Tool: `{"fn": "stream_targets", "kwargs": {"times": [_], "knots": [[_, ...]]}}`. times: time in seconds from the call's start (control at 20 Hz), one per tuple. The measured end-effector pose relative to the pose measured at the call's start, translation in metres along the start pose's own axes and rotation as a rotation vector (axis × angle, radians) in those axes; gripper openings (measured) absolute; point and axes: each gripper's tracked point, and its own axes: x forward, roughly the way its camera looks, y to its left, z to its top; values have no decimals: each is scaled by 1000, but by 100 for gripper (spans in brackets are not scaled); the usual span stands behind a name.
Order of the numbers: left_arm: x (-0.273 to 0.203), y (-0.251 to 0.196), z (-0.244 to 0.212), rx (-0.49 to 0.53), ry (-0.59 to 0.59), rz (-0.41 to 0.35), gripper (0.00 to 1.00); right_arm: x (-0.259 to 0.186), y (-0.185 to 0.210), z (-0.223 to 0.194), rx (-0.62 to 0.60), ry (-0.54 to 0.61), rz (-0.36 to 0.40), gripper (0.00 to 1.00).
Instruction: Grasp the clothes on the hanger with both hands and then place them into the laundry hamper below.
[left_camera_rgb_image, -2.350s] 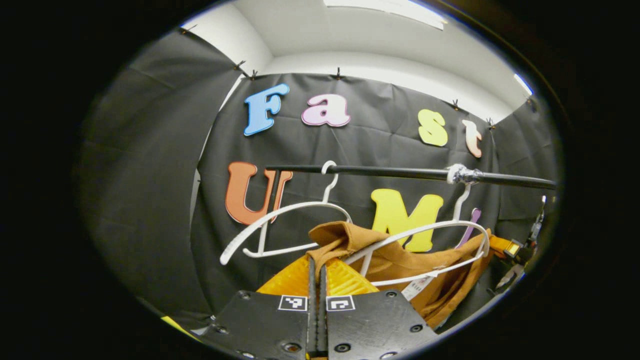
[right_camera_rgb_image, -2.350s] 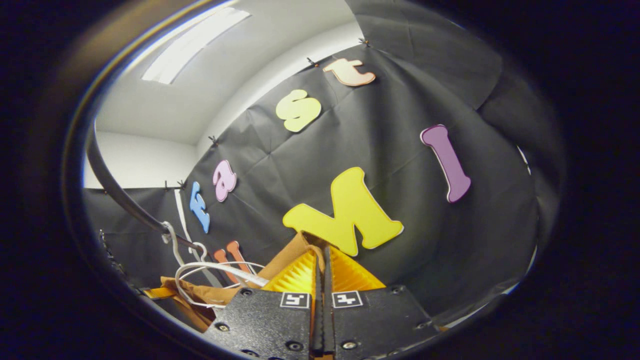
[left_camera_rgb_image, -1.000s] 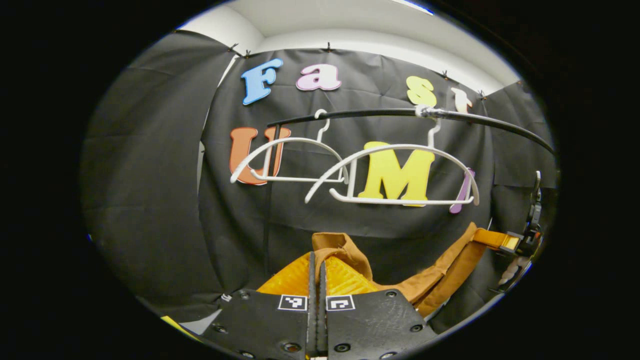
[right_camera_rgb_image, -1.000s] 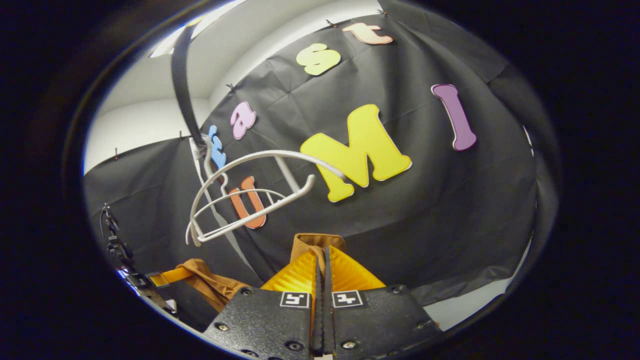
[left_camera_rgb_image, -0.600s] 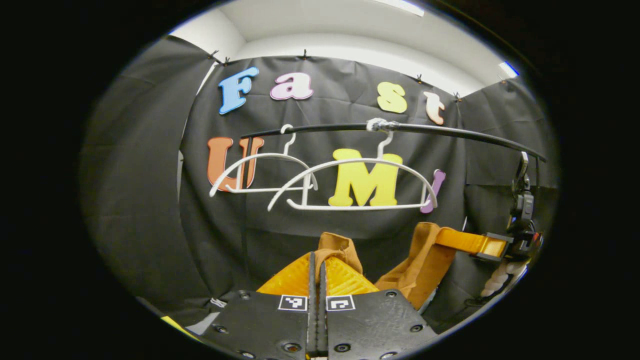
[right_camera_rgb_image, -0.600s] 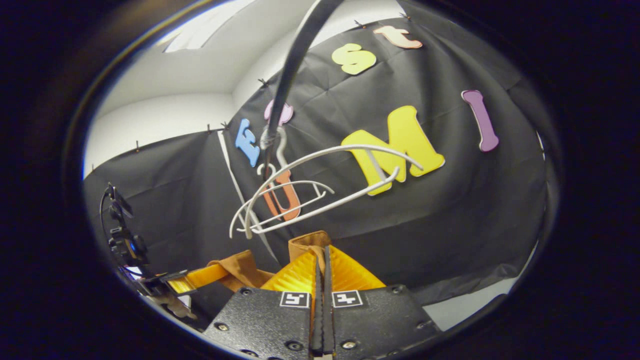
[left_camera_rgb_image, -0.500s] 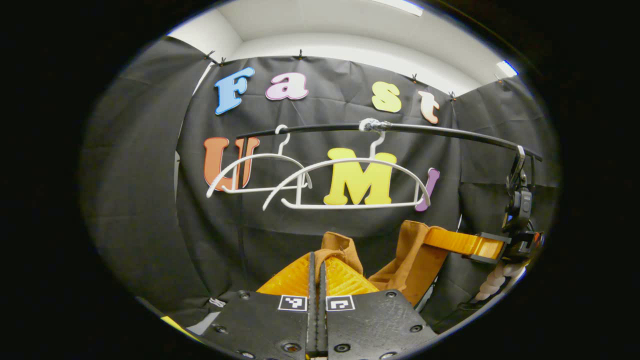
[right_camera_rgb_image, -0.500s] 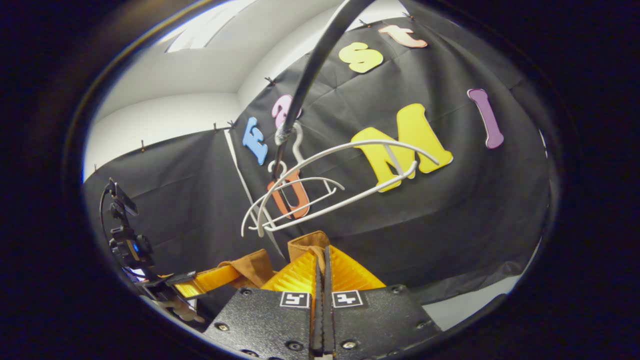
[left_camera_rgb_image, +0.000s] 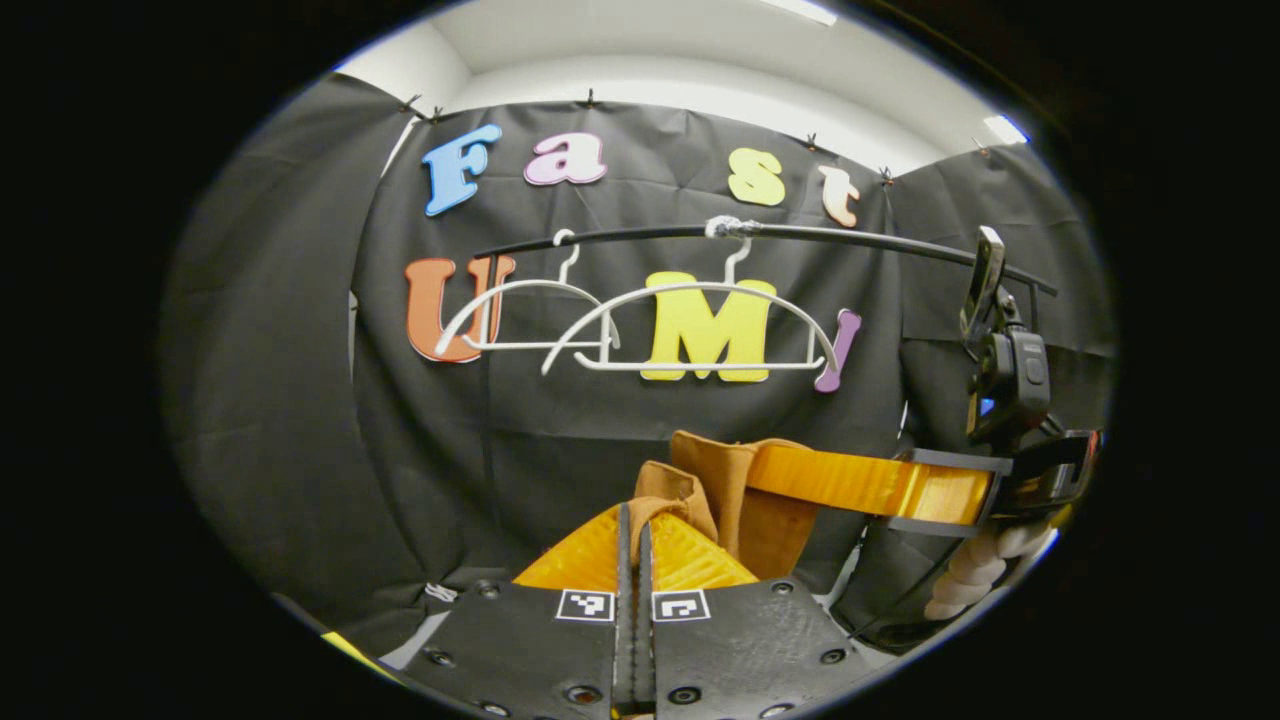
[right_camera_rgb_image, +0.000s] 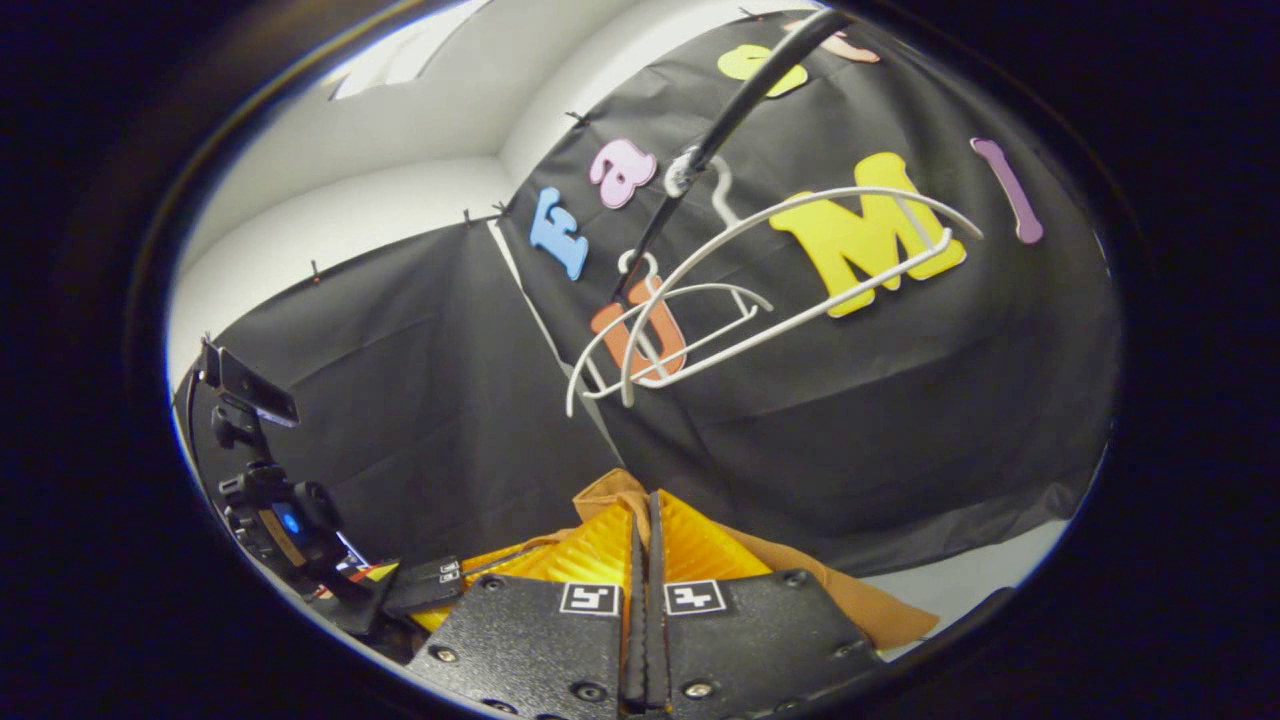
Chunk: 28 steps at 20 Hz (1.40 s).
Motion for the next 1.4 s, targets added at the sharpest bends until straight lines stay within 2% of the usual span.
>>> {"fn": "stream_targets", "kwargs": {"times": [0.05,0.15,0.2,0.25,0.45,0.65,0.7,0.8,0.85,0.9,0.95,1.0,1.05,1.1,1.4], "knots": [[-6,5,7,3,-10,6,5,0,13,-1,-25,3,18,4],[-11,12,20,-11,-33,4,5,-1,36,1,-60,4,43,4],[-14,14,25,-26,-42,1,0,-1,46,4,-63,-2,55,4],[-17,17,29,-41,-49,-1,0,-2,55,4,-72,-9,65,4],[-15,25,32,-75,-54,-17,0,-4,63,1,-115,-5,60,3],[-8,28,-4,-90,1,-32,0,1,40,-35,-101,52,11,4],[-6,28,-16,-95,23,-36,5,2,31,-45,-100,73,-6,4],[-1,26,-39,-103,66,-43,5,-1,14,-66,-86,107,-38,4],[0,24,-50,-107,86,-47,0,0,6,-74,-71,122,-53,4],[1,21,-60,-115,103,-55,5,0,-1,-82,-56,133,-68,4],[2,17,-70,-128,120,-67,0,-1,-8,-89,-55,145,-86,4],[3,11,-79,-138,136,-77,0,-2,-18,-95,-63,157,-108,4],[5,8,-89,-144,150,-81,5,-6,-27,-103,-71,176,-128,4],[5,5,-102,-151,177,-83,0,-7,-35,-113,-71,198,-147,4],[2,4,-200,-182,358,-51,0,-11,-81,-199,-34,374,-245,4]]}}
